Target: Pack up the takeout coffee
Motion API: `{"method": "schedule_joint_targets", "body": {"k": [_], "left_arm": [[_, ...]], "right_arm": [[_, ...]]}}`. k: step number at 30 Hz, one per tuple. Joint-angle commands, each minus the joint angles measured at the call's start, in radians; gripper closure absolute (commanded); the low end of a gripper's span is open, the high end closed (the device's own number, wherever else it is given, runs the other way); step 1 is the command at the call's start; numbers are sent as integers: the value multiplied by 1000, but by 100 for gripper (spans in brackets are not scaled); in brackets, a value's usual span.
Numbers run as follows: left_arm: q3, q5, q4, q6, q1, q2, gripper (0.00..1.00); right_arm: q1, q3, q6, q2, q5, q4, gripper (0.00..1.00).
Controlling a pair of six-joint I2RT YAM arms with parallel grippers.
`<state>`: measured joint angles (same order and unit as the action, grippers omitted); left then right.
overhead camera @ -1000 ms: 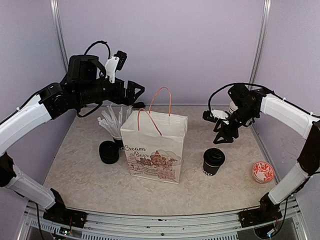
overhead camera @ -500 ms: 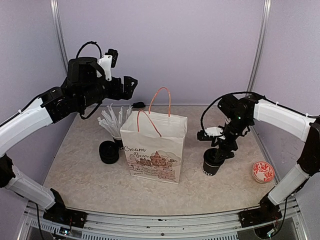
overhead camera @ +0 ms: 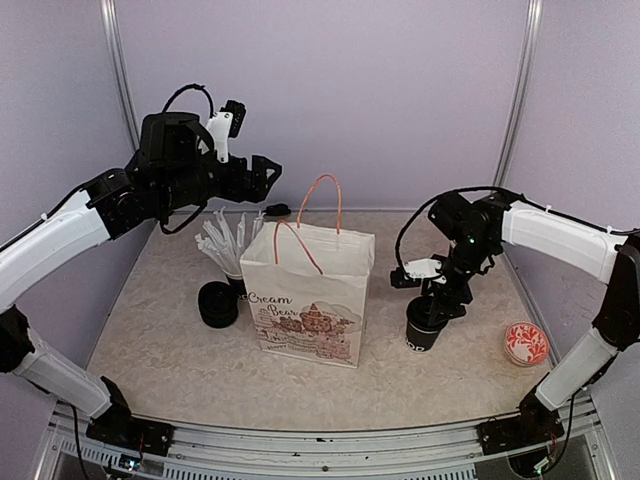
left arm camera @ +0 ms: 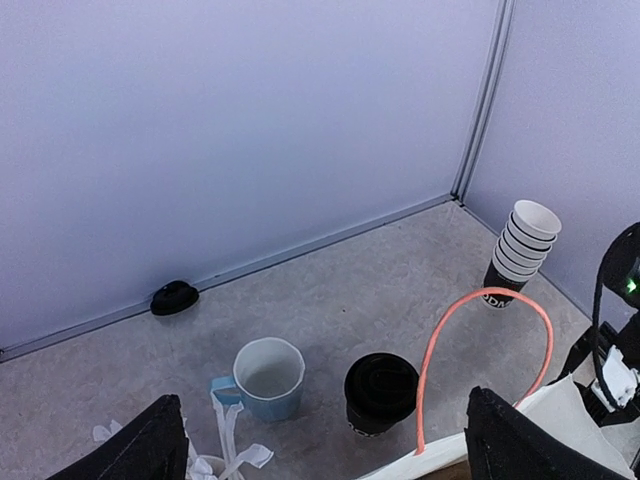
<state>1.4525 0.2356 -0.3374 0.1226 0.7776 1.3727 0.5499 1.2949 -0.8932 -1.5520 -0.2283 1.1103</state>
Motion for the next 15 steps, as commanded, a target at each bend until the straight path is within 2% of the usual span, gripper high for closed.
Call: {"method": "schedule_joint_targets", "body": {"k": [1,4,15], "left_arm": [[83,-81,-84,-23,-18,57,7],[89,-112,-87,-22,-18,76,8],[80,-150,-87,-9,-18,62,10]], "right_arm": [[25,-41,21,-22,30,8,20],[31,-39,26,-20,29,5,14],[33,27,30,11,35,37,16]]}}
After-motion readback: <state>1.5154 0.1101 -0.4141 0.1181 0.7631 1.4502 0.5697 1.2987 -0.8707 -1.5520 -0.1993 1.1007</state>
